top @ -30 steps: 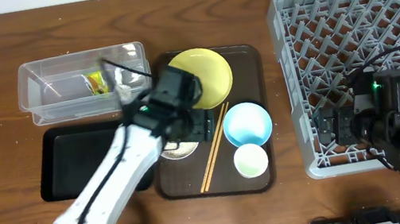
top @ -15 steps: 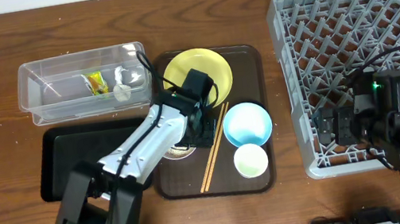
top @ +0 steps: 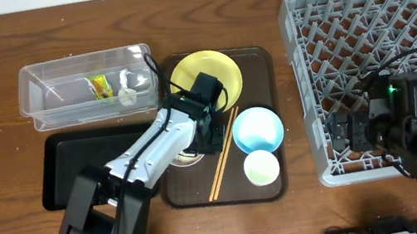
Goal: Sort waste into correct bins and load items into the dishwasher rack
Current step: 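Lower the left gripper to the pink rice bowl and grasp its rim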
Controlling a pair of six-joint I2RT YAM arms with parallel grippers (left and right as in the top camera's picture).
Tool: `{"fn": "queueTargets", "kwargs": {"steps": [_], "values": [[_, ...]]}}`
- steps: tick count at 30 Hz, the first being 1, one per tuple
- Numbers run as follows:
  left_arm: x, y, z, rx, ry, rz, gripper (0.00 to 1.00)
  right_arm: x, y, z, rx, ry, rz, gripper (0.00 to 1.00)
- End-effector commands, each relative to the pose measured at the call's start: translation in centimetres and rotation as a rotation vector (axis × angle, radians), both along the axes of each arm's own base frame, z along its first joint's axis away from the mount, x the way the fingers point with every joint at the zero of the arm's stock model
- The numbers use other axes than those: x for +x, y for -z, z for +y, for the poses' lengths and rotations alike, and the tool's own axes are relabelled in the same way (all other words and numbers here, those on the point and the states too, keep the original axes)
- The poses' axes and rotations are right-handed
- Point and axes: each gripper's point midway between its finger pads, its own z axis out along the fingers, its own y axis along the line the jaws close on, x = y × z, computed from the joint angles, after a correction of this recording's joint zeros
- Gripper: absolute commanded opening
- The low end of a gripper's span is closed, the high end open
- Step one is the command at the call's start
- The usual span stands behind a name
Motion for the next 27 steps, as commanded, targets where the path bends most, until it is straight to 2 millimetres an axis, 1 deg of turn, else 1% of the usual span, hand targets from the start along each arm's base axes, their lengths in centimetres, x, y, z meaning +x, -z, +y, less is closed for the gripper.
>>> {"fn": "queueTargets", "kwargs": {"steps": [1,7,12,15,18,22,24,27], "values": [[-0.4,0.6,0.5,0.027,0.004,0.014,0.13,0.1,-0.7,0.3,0.012,-0.002,-0.016,0.99],[-0.6,0.6,0.6,0.033,0.004,0.023,0.06,0.1,-0.7,0.3,0.012,-0.002,-0.014,0.99],[-0.8,-0.2,0.7,0.029,0.004,0.015,0.06,0.1,-0.6,0.3,0.012,-0.002,-0.013,0.99],[-0.8,-1.6,0.7,0.017,0.004,-0.003,0.06,0.1,-0.7,0.3,0.012,-0.002,-0.014,0.99],[-0.9,-3.5,0.8,0.003,0.006,-0.026,0.06,0.1,-0.7,0.3,0.012,-0.002,-0.014,0.99],[-1.3,-6.2,1.1,-0.016,0.052,-0.068,0.06,0.1,-0.7,0.3,0.011,-0.002,-0.014,0.99],[-1.5,-7.3,1.4,-0.024,0.068,-0.087,0.06,0.1,-0.7,0.3,0.011,-0.002,-0.014,0.99],[-1.7,-8.8,2.4,-0.034,0.063,-0.113,0.06,0.1,-0.7,0.3,0.012,-0.002,-0.014,0.99]]}}
